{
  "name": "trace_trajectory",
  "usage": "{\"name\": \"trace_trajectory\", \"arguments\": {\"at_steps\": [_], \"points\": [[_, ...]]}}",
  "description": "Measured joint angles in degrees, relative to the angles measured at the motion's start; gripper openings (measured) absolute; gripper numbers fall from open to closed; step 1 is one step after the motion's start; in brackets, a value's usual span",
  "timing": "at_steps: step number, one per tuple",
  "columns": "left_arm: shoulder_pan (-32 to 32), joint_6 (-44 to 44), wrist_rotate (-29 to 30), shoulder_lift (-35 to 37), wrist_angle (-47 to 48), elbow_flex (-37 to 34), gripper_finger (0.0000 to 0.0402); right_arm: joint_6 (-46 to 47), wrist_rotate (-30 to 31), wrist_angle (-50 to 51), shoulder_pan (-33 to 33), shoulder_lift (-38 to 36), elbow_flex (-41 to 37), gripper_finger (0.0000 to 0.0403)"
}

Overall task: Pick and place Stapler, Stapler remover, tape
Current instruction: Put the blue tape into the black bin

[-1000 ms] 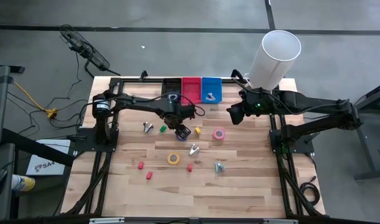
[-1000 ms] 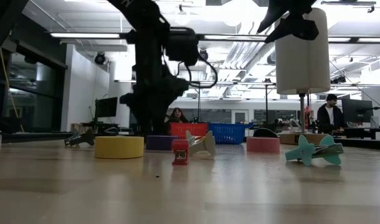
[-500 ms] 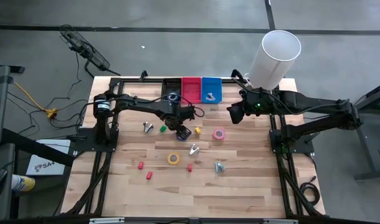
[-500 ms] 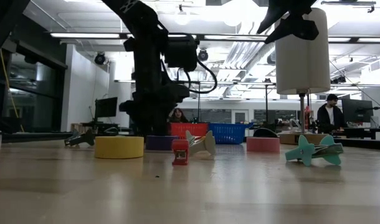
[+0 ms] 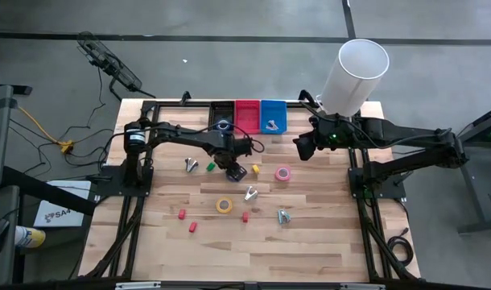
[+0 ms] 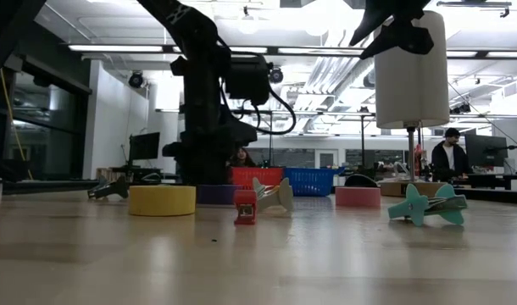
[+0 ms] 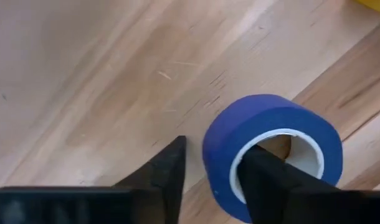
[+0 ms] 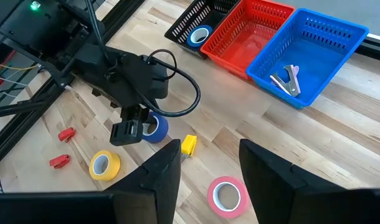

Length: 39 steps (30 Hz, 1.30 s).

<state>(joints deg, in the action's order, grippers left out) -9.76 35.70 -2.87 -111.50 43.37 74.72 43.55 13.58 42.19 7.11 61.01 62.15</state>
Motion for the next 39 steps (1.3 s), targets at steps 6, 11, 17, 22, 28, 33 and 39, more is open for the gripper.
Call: {"name": "trace_trajectory", "arguments": {"at_steps": [6, 11, 17, 22, 28, 33, 39], "points": [[0.02, -2.48, -2.02, 0.00, 0.05, 0.02, 0.0038, -0.23, 0.00, 0.00, 0.00, 0.00, 0.00, 0.0154], [-0.57, -5.16, -4.35, 2.19, 1.35, 0.70, 0.0035, -0.39, 0.00, 0.00, 0.00, 0.00, 0.00, 0.0154], [-4.46, -9.73, -1.97, 4.92, 9.81, 6.28, 0.0035, -0.91, 0.00, 0.00, 0.00, 0.00, 0.00, 0.0154], [-9.38, -13.11, 2.07, 6.71, 15.99, 11.17, 0.0035, -1.14, 0.00, 0.00, 0.00, 0.00, 0.00, 0.0154], [-15.32, -14.51, 4.67, 7.09, 18.44, 14.77, 0.0035, -1.57, 0.02, 0.00, 0.00, 0.00, 0.00, 0.0154], [-20.05, -13.97, 6.58, 7.10, 17.51, 15.17, 0.0035, -1.60, 1.13, 0.00, -0.02, 0.00, 0.00, 0.0154], [-24.57, -14.45, 9.96, 7.10, 15.84, 15.17, 0.0035, -1.60, 2.21, 0.01, -0.02, -0.01, 0.00, 0.0154]]}}
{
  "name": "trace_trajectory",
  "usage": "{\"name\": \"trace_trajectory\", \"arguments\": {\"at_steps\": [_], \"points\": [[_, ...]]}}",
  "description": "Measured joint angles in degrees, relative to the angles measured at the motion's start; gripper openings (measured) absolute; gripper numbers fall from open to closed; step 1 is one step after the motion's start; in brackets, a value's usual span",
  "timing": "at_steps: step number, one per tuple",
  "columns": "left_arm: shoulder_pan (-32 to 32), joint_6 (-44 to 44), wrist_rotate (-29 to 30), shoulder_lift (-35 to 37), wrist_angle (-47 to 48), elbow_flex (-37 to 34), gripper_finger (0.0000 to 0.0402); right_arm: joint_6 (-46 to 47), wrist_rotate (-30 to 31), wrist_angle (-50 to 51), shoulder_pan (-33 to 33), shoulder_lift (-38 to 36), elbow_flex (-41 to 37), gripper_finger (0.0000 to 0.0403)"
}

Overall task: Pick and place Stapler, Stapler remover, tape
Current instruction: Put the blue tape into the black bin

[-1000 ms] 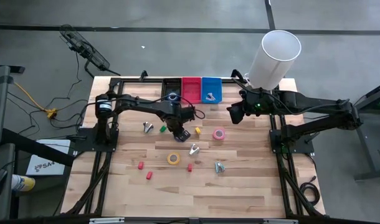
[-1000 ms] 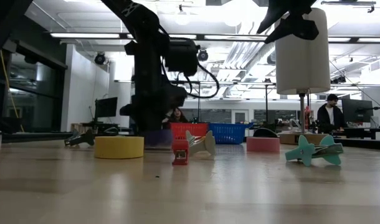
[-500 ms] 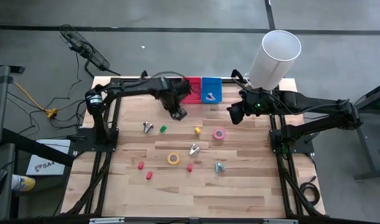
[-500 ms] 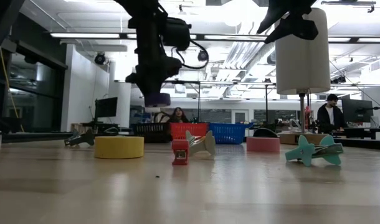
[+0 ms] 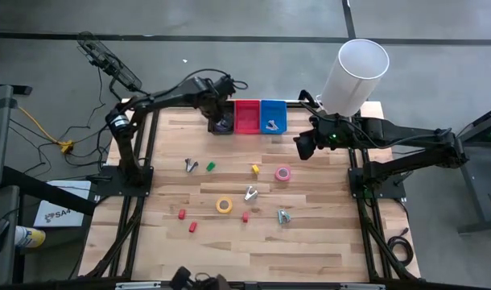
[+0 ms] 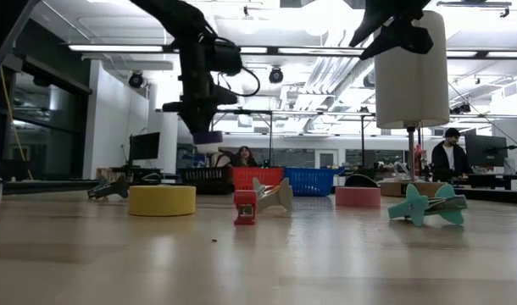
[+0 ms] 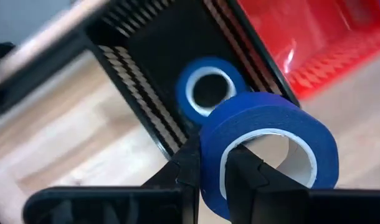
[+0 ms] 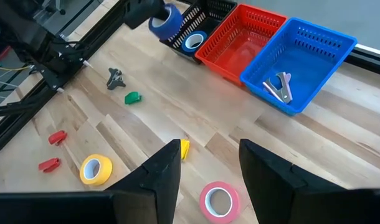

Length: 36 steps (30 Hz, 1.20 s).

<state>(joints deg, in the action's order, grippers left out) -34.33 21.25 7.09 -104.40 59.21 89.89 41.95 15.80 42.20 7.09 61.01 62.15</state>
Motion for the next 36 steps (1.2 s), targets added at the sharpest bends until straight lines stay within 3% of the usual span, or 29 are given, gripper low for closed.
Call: {"name": "trace_trajectory", "arguments": {"at_steps": [14, 36], "points": [[-3.21, -4.01, 2.47, -6.45, -5.70, 0.00, 0.0035, 0.01, 0.44, 0.04, 0.02, 0.01, 0.00, 0.0154], [-3.90, -10.87, -0.91, -9.40, -7.28, 0.00, 0.0035, 1.41, 0.34, 0.87, 0.02, 0.00, 0.00, 0.0154]]}}
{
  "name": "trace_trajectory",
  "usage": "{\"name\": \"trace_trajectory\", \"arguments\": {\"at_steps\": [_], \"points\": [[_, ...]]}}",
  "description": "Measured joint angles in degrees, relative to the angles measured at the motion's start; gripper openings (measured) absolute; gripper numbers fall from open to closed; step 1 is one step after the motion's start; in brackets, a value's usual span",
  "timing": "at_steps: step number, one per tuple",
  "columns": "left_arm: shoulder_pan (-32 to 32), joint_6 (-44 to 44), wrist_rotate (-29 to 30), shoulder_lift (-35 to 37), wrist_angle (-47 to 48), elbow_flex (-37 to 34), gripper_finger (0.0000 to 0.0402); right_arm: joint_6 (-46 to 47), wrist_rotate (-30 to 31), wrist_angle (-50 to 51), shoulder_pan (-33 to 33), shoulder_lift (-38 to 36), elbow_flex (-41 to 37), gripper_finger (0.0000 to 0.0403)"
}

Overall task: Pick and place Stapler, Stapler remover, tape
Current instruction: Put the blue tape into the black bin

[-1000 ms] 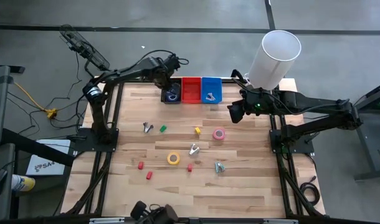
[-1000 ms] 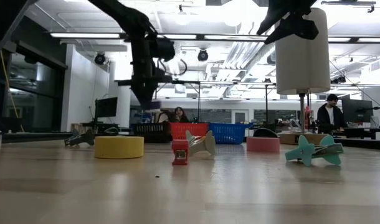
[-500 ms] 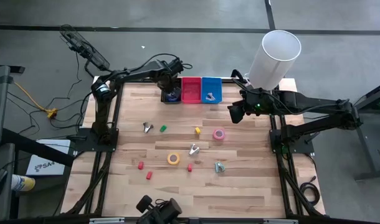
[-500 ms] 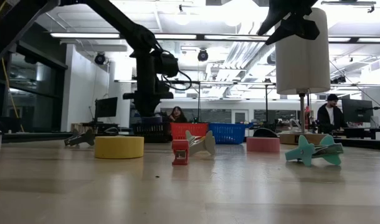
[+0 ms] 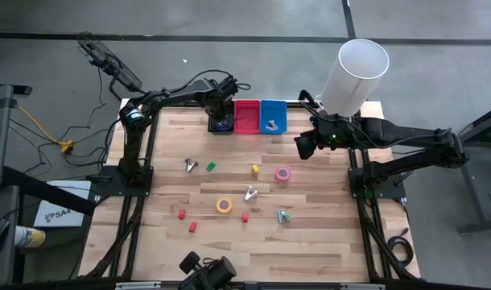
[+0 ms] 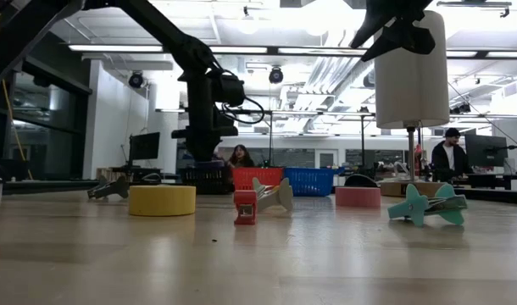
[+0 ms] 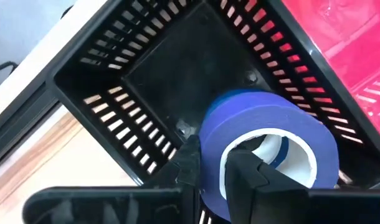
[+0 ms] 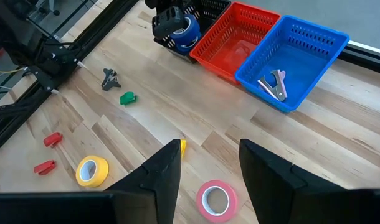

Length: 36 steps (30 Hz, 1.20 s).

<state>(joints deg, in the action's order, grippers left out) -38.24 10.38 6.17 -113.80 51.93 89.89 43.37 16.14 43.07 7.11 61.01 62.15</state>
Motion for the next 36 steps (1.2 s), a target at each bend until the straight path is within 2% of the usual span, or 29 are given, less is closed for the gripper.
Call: {"name": "trace_trajectory", "arguments": {"at_steps": [11, 18, 27, 36], "points": [[0.00, -4.57, -1.36, -0.07, 0.19, 0.00, 0.0035, 0.34, 0.00, 0.00, 0.00, 0.00, 0.00, 0.0154], [0.00, -6.95, -2.03, -2.60, 1.70, 0.00, 0.0035, 0.35, 0.00, 0.00, 0.00, 0.01, 0.00, 0.0154], [-0.02, -7.17, -1.84, -3.21, 1.35, 0.01, 0.0051, 0.75, 0.00, 0.02, 0.00, 0.00, 0.00, 0.0154], [0.00, -7.55, -4.35, -3.36, 2.23, 1.00, 0.0057, 0.62, 0.02, 0.35, 0.00, 0.01, 0.00, 0.0154]]}}
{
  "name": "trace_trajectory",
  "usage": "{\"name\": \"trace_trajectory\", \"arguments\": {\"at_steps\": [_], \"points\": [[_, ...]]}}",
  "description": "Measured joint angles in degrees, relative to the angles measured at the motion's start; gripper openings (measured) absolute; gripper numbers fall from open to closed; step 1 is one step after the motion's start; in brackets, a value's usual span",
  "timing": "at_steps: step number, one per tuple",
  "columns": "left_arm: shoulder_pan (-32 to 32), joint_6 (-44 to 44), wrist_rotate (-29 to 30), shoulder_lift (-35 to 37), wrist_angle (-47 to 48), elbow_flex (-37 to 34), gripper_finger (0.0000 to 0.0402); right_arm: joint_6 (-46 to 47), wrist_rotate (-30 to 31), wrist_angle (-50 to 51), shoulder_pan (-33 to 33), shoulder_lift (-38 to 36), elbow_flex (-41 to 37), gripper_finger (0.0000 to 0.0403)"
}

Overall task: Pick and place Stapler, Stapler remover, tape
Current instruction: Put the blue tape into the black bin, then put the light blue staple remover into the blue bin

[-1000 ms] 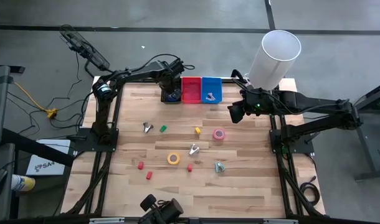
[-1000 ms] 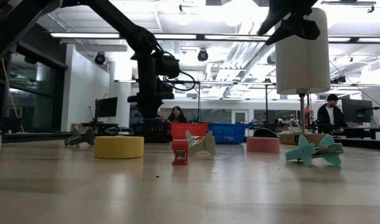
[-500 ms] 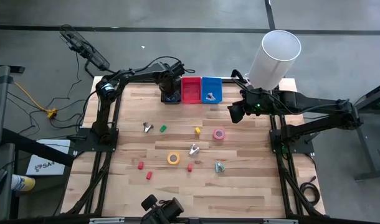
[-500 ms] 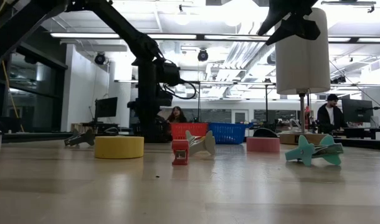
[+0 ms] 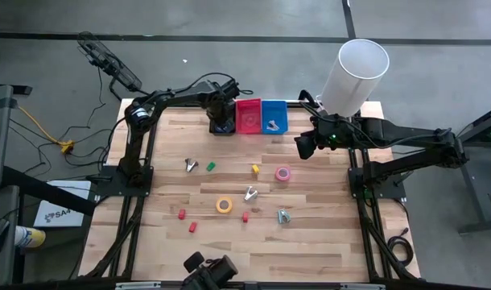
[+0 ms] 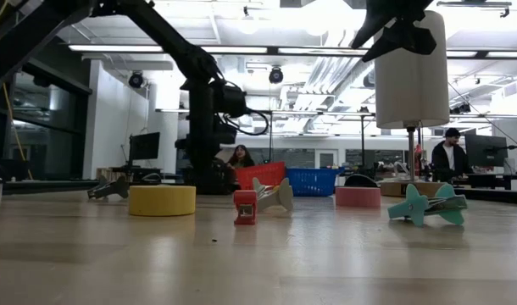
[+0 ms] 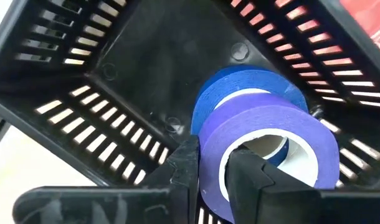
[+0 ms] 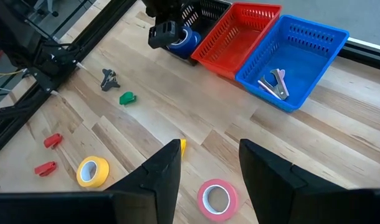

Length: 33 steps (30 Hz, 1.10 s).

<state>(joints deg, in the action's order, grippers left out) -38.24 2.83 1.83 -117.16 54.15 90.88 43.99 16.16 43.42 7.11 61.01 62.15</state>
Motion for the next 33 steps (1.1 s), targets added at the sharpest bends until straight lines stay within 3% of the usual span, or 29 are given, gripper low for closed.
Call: {"name": "trace_trajectory", "arguments": {"at_steps": [6, 18, 33], "points": [[0.00, -0.75, 0.02, 0.00, 3.14, 4.93, 0.0071, 0.00, 0.00, 0.09, 0.00, 0.00, 0.00, 0.0154], [0.00, -1.09, 0.21, 0.00, 8.43, 9.21, 0.0185, 0.09, -0.17, 0.09, 0.00, 0.00, 0.00, 0.0154], [0.00, 0.42, -0.93, 0.75, 10.39, 10.45, 0.0193, 0.97, -0.25, 0.09, 0.00, -0.01, 0.00, 0.0154]]}}
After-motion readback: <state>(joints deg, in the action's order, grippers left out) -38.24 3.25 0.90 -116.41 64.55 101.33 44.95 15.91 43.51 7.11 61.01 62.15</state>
